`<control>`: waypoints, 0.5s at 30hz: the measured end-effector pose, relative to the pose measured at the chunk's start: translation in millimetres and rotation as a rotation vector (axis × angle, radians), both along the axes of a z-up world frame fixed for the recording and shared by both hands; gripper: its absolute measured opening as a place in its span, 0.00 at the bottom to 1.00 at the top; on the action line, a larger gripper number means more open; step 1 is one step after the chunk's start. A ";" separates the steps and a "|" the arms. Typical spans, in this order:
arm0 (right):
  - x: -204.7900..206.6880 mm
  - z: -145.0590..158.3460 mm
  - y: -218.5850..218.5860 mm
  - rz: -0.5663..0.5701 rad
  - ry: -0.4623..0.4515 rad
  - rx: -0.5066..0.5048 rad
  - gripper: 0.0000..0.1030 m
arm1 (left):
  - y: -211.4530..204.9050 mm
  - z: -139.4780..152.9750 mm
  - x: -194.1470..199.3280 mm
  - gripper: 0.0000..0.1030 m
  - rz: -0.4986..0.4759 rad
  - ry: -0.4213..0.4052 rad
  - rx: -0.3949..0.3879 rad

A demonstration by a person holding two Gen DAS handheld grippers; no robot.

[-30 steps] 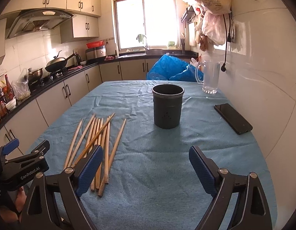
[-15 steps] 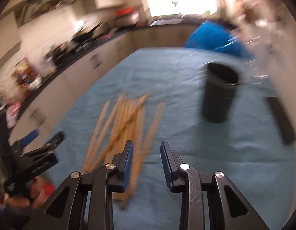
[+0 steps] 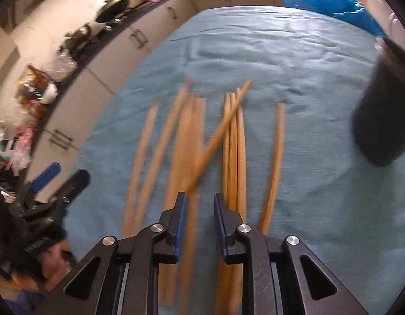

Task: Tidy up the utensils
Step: 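Lower the right tool onto the chopsticks and grasp one upright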

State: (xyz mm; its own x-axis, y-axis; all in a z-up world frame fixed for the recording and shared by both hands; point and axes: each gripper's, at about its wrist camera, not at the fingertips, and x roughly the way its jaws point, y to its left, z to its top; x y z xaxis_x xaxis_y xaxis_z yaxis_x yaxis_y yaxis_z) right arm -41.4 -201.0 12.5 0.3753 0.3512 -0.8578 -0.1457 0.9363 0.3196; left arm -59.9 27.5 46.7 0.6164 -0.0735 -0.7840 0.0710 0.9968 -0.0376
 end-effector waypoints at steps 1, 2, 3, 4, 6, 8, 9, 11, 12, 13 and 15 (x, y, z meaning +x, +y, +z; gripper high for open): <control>0.7 -1.9 -6.0 -0.016 0.011 -0.048 0.21 | -0.2 -0.5 6.0 1.00 -0.010 0.019 -0.022; 0.9 -1.5 -11.9 -0.028 0.012 -0.059 0.20 | -1.1 -0.9 14.0 0.96 -0.027 0.044 -0.052; 0.3 -1.5 -18.6 -0.041 0.014 -0.061 0.20 | -2.9 -0.7 21.1 0.93 -0.041 0.065 -0.075; -1.0 -1.0 -23.2 -0.046 0.017 -0.072 0.20 | -5.8 -0.9 29.9 0.86 -0.053 0.088 -0.092; -4.7 6.3 -31.8 -0.061 0.002 -0.062 0.21 | -12.1 -2.0 44.7 0.75 -0.073 0.126 -0.119; -6.5 12.9 -39.5 -0.079 -0.018 -0.033 0.21 | -23.2 -3.9 62.4 0.64 -0.105 0.173 -0.131; -7.0 17.1 -43.1 -0.088 -0.027 -0.023 0.21 | -28.9 -4.8 70.7 0.63 -0.122 0.193 -0.134; -7.2 25.5 -49.8 -0.099 -0.043 0.000 0.21 | -41.3 -5.7 87.0 0.50 -0.152 0.217 -0.137; -7.7 29.8 -53.1 -0.106 -0.050 0.014 0.22 | -48.7 -6.5 96.7 0.48 -0.157 0.232 -0.120; -8.7 33.3 -57.2 -0.112 -0.056 0.027 0.22 | -53.7 -7.7 103.7 0.45 -0.162 0.246 -0.121; -10.7 39.0 -62.6 -0.121 -0.063 0.039 0.22 | -65.7 -12.9 122.3 0.34 -0.182 0.290 -0.120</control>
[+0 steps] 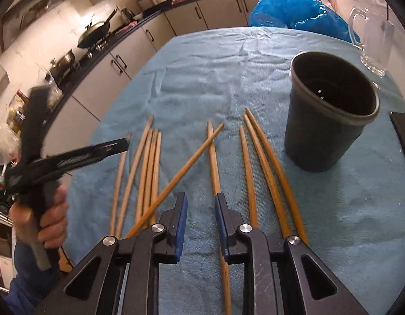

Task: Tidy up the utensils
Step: 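Lower the right tool onto the chopsticks and grasp one upright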

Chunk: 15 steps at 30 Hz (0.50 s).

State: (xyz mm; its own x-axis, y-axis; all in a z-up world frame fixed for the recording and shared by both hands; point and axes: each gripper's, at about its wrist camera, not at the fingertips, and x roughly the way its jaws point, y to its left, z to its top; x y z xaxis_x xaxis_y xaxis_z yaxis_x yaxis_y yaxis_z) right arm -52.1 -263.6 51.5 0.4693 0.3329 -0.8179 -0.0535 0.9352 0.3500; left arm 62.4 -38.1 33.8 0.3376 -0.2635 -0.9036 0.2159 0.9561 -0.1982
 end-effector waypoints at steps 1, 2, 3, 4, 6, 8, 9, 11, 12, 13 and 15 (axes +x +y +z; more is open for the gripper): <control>-1.6 1.6 -1.3 -0.004 -0.005 0.002 0.22 | -4.0 -3.1 7.7 0.29 0.010 0.014 0.021; -2.3 3.9 -2.9 -0.008 -0.009 0.007 0.22 | -9.2 -5.4 14.0 0.28 0.000 0.021 0.031; -3.0 4.6 -5.1 -0.009 -0.012 0.010 0.22 | -14.2 -8.0 19.1 0.28 -0.012 0.024 0.045; -3.7 6.3 -6.1 -0.012 -0.015 0.014 0.23 | -17.8 -10.7 24.5 0.27 0.001 0.024 0.077; -3.7 6.5 -6.9 -0.011 -0.017 0.020 0.23 | -21.8 -13.3 31.7 0.25 0.011 0.022 0.095; -6.6 7.8 -7.9 -0.010 -0.018 0.022 0.23 | -27.3 -14.1 39.3 0.23 0.009 0.012 0.128; -6.1 7.4 -8.0 -0.011 -0.016 0.025 0.23 | -29.5 -14.2 41.6 0.22 0.010 0.010 0.135; -3.4 5.6 -8.6 -0.014 -0.008 0.035 0.23 | -33.8 -14.8 45.8 0.22 0.005 0.000 0.152; -0.7 5.5 -7.6 -0.013 -0.002 0.043 0.23 | -34.4 -14.5 46.1 0.19 0.010 -0.004 0.160; 1.5 5.6 -6.4 -0.014 0.006 0.053 0.23 | -34.2 -14.7 45.2 0.08 0.020 -0.012 0.176; 9.6 4.1 -3.4 -0.023 0.030 0.087 0.23 | -30.3 -15.3 42.0 0.07 0.021 -0.014 0.169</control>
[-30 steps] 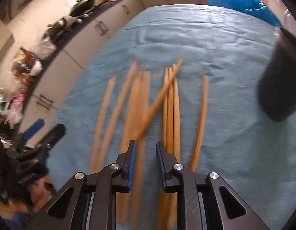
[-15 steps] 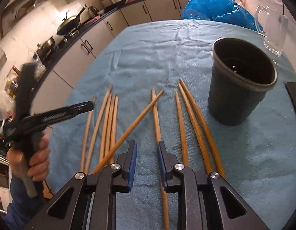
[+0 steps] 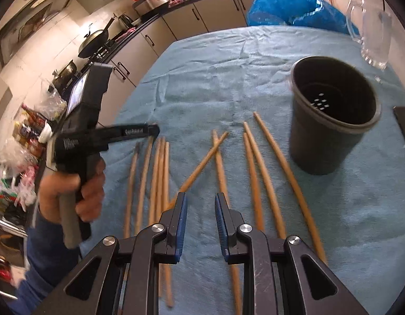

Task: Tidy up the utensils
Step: 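Lower the right tool onto the chopsticks and grasp one upright, then lift the chopstick with the right tool and carry it over the black cup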

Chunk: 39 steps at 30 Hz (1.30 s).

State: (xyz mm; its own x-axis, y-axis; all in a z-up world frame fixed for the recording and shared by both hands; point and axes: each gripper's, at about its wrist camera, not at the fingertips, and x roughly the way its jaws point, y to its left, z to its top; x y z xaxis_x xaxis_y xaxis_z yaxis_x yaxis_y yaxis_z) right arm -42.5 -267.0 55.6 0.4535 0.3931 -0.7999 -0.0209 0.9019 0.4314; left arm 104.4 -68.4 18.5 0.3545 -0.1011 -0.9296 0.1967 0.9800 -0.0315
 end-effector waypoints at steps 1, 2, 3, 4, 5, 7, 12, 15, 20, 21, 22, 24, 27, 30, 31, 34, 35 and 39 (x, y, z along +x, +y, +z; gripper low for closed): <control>6.7 -1.2 2.9 -0.003 0.015 0.022 0.23 | 2.2 -0.5 -0.9 0.07 0.000 0.001 -0.007; 11.2 -3.5 5.0 -0.007 0.027 0.031 0.23 | 6.2 -0.3 -1.9 0.07 0.003 0.005 -0.023; 18.0 -6.0 7.3 -0.018 0.045 0.038 0.23 | 9.1 -0.2 -1.2 0.07 0.005 0.010 -0.036; 26.5 -9.7 9.7 -0.031 0.067 0.048 0.23 | 11.0 -0.5 0.0 0.07 0.008 0.014 -0.046; 34.1 -13.7 12.2 -0.036 0.088 0.054 0.23 | 14.3 -0.3 0.9 0.07 0.015 0.021 -0.060; 49.1 -24.5 15.7 -0.058 0.152 0.060 0.23 | 16.6 -0.4 1.0 0.07 0.013 0.024 -0.071; 69.1 -39.7 22.6 -0.108 0.219 0.035 0.23 | 17.8 -0.2 1.1 0.07 0.002 0.019 -0.090; 79.0 -49.3 21.2 -0.132 0.262 0.000 0.23 | 18.2 -0.3 1.8 0.07 -0.005 0.015 -0.094; 95.0 -51.8 23.0 -0.127 0.237 -0.031 0.11 | 19.9 -0.6 5.0 0.07 -0.006 0.011 -0.113; 97.0 -51.5 22.6 -0.121 0.229 -0.031 0.09 | 21.3 -0.1 3.9 0.06 -0.008 0.009 -0.124; 96.6 -49.3 22.4 -0.115 0.212 -0.031 0.08 | 22.1 1.3 2.6 0.06 -0.010 0.004 -0.137; 92.3 -41.8 20.8 -0.103 0.169 -0.010 0.06 | 24.4 9.7 -3.3 0.06 -0.012 -0.023 -0.155; 77.3 -17.0 16.9 -0.096 0.071 0.024 0.06 | 30.6 35.8 -20.8 0.06 -0.018 -0.092 -0.193; 52.2 20.1 14.4 -0.083 -0.070 0.037 0.06 | 36.0 69.9 -44.2 0.06 -0.015 -0.190 -0.228; 41.7 32.0 13.1 -0.078 -0.118 0.046 0.06 | 38.1 81.2 -53.6 0.06 -0.014 -0.225 -0.235; 14.7 59.9 10.3 -0.080 -0.245 0.060 0.06 | 40.7 109.7 -80.7 0.06 -0.005 -0.324 -0.229; 8.8 66.4 10.9 -0.081 -0.276 0.058 0.06 | 41.7 116.8 -86.8 0.06 -0.006 -0.350 -0.231; -28.7 89.4 8.9 -0.101 -0.428 0.033 0.06 | 40.9 143.4 -121.7 0.06 0.014 -0.468 -0.230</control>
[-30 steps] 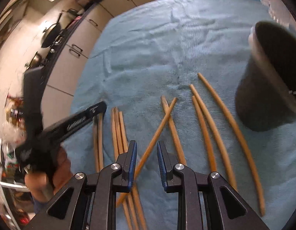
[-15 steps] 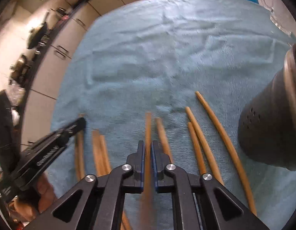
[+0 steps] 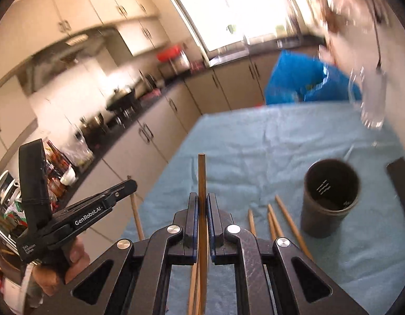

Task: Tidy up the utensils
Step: 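Lift the chopstick with the right tool and carry it over the black cup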

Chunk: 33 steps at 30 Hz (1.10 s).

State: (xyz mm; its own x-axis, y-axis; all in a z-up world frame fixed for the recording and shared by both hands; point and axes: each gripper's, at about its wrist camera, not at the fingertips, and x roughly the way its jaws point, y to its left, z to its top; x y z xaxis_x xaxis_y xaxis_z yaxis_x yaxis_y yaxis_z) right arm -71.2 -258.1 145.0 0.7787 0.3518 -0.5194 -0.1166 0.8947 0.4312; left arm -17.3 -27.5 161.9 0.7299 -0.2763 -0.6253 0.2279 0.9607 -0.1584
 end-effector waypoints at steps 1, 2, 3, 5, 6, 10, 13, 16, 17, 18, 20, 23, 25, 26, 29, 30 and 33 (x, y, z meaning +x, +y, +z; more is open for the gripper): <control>-10.1 3.7 -2.2 -0.011 -0.033 0.002 0.06 | 0.6 5.2 -8.3 0.06 0.009 -0.023 -0.005; -16.7 5.4 -4.7 -0.018 -0.049 0.004 0.06 | 1.6 9.0 -16.0 0.06 0.022 -0.045 -0.007; -24.8 7.1 -6.2 -0.029 -0.073 0.008 0.06 | 2.5 11.8 -23.0 0.06 0.038 -0.060 -0.008; -36.8 8.2 -7.0 -0.050 -0.102 0.005 0.07 | 3.5 16.7 -34.1 0.06 0.050 -0.074 -0.025; -42.3 8.4 -9.2 -0.063 -0.113 0.006 0.06 | 2.7 18.0 -37.4 0.06 0.051 -0.077 -0.031; -57.6 12.0 -15.7 -0.081 -0.129 0.018 0.07 | 2.8 21.8 -48.9 0.06 0.064 -0.088 -0.028; -68.3 14.9 -22.4 -0.089 -0.138 0.028 0.06 | 1.4 24.6 -55.9 0.06 0.065 -0.093 -0.029; -74.1 14.9 -27.5 -0.100 -0.147 0.028 0.06 | 2.0 28.6 -63.0 0.06 0.064 -0.097 -0.028; -76.5 14.6 -29.7 -0.103 -0.148 0.031 0.06 | 1.5 30.2 -64.7 0.06 0.065 -0.098 -0.026; -77.2 15.9 -32.5 -0.107 -0.150 0.036 0.06 | 1.4 31.7 -65.6 0.06 0.066 -0.100 -0.027; -81.5 16.6 -37.4 -0.120 -0.154 0.043 0.06 | 1.1 34.1 -69.0 0.06 0.064 -0.109 -0.028; -87.8 19.2 -44.2 -0.136 -0.166 0.051 0.06 | 0.1 39.9 -73.8 0.06 0.067 -0.123 -0.030; -92.4 21.6 -49.5 -0.145 -0.173 0.057 0.06 | -0.8 42.3 -75.5 0.06 0.066 -0.127 -0.030; -94.2 22.0 -50.3 -0.147 -0.175 0.059 0.06 | -1.0 44.0 -76.9 0.06 0.066 -0.130 -0.031; -98.8 22.9 -56.2 -0.158 -0.183 0.066 0.06 | -5.2 48.4 -80.9 0.06 0.058 -0.139 -0.032; -100.7 23.6 -59.7 -0.164 -0.187 0.069 0.06 | -7.2 50.2 -82.1 0.06 0.054 -0.143 -0.031; -105.4 25.6 -69.7 -0.182 -0.198 0.077 0.06 | -12.9 55.3 -83.6 0.06 0.035 -0.150 -0.032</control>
State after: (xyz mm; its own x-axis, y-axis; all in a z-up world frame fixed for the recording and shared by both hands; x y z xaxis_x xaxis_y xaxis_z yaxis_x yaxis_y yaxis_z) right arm -176.6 -327.8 170.5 0.9165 0.2293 -0.3277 -0.0459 0.8743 0.4833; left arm -100.9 -40.4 217.2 0.8240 -0.2673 -0.4995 0.2183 0.9634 -0.1554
